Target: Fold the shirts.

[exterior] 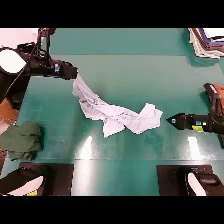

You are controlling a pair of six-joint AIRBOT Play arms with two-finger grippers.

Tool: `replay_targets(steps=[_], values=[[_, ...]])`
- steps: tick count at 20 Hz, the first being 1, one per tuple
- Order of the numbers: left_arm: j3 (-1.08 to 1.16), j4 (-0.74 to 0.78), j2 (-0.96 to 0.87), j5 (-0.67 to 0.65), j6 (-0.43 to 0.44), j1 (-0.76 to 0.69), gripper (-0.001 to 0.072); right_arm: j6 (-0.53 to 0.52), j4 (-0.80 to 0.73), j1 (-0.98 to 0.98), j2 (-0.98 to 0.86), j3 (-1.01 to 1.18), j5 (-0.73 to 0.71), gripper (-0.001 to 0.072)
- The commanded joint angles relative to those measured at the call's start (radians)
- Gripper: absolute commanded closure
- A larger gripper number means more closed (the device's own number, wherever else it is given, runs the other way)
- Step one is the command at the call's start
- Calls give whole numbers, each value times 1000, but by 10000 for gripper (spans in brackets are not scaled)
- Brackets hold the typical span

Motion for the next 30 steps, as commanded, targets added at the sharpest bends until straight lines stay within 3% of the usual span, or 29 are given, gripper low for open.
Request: replay_targets(steps=[1, 8, 17, 18, 21, 22, 25, 30], values=[[-2, -1, -1, 2, -1, 0, 684, -87, 4, -82, -158, -3, -48, 261], [-2, -1, -1, -2, -1, 0, 684, -132, 2, 52, -588, 195, -212, 262], [-2, -1, -1, -17, -1, 0, 683, -131, -1, 169, -909, 443, -120, 265], [-2, -1, -1, -18, -1, 0, 683, -131, -1, 169, -919, 448, -117, 290], [-2, -1, -1, -17, 0, 0, 683, -131, 0, 169, -921, 449, -117, 552], [-2, -1, -1, -17, -1, 0, 684, -132, 0, 169, -921, 449, -117, 675], [13, 10, 11, -17, -4, 0, 684, -132, 0, 161, -861, 450, -159, 698], [236, 101, 124, -8, -27, 0, 684, -132, 0, 70, -570, 578, -203, 698]])
